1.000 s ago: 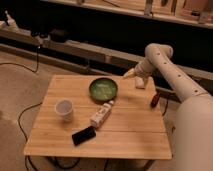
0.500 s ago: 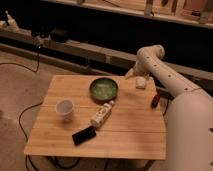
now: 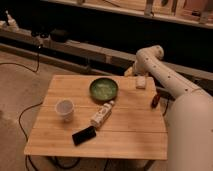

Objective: Place the white sponge in the ceramic bowl

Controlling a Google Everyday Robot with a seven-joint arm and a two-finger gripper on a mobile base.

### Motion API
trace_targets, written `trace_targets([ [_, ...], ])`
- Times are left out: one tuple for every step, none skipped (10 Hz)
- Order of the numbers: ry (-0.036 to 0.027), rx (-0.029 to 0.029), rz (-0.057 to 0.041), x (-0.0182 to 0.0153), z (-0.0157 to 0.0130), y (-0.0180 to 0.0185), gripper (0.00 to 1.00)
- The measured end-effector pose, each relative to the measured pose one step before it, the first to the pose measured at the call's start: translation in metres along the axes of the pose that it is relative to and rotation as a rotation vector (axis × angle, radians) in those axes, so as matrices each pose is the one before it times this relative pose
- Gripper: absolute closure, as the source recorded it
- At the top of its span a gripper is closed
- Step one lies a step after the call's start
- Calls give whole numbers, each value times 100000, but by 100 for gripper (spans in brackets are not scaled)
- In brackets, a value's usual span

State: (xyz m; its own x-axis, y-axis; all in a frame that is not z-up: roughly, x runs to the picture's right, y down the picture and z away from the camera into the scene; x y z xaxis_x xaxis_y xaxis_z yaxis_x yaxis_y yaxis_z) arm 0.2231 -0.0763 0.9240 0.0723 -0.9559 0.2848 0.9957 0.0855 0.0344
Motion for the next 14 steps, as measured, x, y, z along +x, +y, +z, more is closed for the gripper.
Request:
trace_targets([
  [-1934,1265,649,-165,155,137,20],
  [-1931,314,1025,39,178,706,20],
  [-1325,-597,830,119,186,825,20],
  [-815,-1028,610,215,176,853,20],
  [-551,-1664,331,332,332,1062,20],
  [-62,-866,-60,259,356,580,20],
  [289,-679,-448,314,447,345,20],
  [1166,62,-568,353,536,35,20],
  [1138,208,-310,215,605,168,20],
  [1139,34,-407,111,625,298,20],
  [965,-482,-694,65,407,251,20],
  [1535,-825,-1237,161,467,191,20],
  [1909,-1192,-1629,106,481,330,20],
  [2171,-434,-1436,51,439,230,20],
])
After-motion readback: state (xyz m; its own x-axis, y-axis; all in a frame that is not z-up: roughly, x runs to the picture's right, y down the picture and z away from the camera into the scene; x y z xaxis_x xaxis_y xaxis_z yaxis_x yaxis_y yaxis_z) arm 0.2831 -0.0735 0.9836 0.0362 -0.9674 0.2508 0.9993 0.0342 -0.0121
